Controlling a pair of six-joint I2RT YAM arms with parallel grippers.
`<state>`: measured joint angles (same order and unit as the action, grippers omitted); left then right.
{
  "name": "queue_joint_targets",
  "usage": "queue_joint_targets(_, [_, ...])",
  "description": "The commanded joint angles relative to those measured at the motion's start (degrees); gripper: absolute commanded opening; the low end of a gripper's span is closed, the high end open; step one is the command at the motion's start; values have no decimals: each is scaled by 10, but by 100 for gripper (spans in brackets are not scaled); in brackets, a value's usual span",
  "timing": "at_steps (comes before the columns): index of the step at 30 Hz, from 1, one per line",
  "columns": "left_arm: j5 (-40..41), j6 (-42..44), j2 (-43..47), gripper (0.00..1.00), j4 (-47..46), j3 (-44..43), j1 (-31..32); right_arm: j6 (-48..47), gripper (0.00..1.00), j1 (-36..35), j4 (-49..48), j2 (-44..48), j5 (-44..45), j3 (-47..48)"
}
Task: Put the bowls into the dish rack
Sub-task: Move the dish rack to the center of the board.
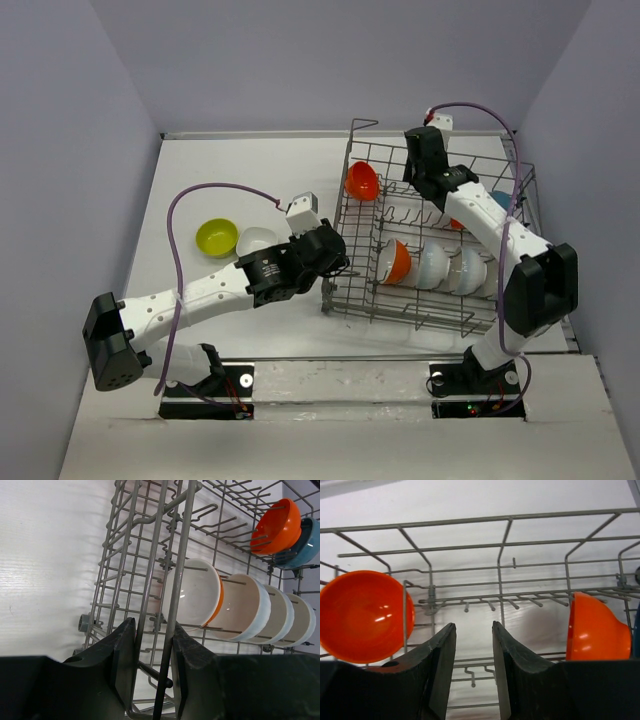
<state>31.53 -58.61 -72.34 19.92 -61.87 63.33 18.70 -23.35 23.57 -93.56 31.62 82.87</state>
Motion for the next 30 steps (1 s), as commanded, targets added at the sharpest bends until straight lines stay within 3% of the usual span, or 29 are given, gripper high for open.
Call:
queue_joint_targets(1, [11,-55,13,38,-120,-40,9,14,41,13,13,-6,35,-10])
queue_joint_targets(5, [11,-51,16,38,-119,-41,9,15,40,20,26,-28,28,-6])
queue_joint_targets(9, [13,-53,23,38,-121,-34,9,23,28,37,31,-48,13,-10])
queue_joint_targets(23, [13,-47,27,36,-120,-28,9,30,25,59,36,-109,-21,-10])
queue_joint_targets(30, [13,-47,34,23,-121,-21,9,30,24,77,38,-138,-43,17])
